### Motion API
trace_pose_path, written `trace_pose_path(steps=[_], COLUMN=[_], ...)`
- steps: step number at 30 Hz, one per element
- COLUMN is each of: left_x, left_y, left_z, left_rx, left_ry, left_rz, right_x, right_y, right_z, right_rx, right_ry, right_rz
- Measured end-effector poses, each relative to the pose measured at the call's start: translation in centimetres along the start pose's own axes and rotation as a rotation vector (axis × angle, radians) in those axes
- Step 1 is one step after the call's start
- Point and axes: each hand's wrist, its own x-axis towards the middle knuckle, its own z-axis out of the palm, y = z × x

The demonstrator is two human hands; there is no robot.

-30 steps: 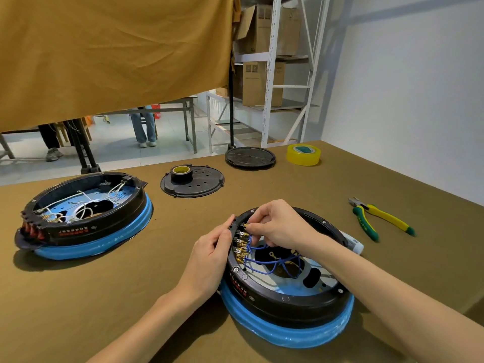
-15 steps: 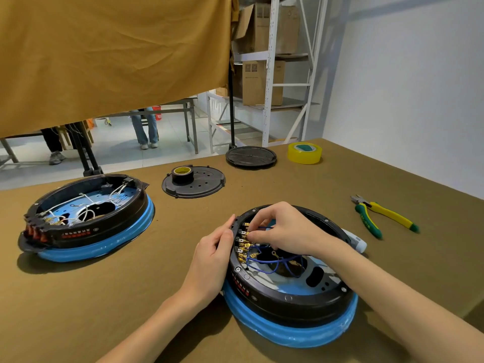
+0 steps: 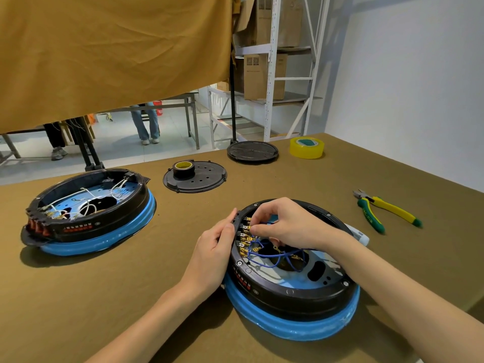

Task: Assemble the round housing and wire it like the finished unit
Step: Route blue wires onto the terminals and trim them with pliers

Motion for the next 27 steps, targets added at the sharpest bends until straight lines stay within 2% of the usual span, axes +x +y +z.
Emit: trace_pose_path(steps=[16,27], left_x=[-0.2,-0.3], left_y=[0.3,0.3], left_z=[0.2,0.3], left_rx=[0.024,0.020], left_ry=[0.008,0.024], left_rz=[-0.004,0.007], right_x=[0.2,0.2], right_y=[-0.5,-0.3], right_z=[1.3,0.8], right_rx=[-0.090,-0.078], right_ry=[0.158,0.109], right_rz=[-0.054,-0.056])
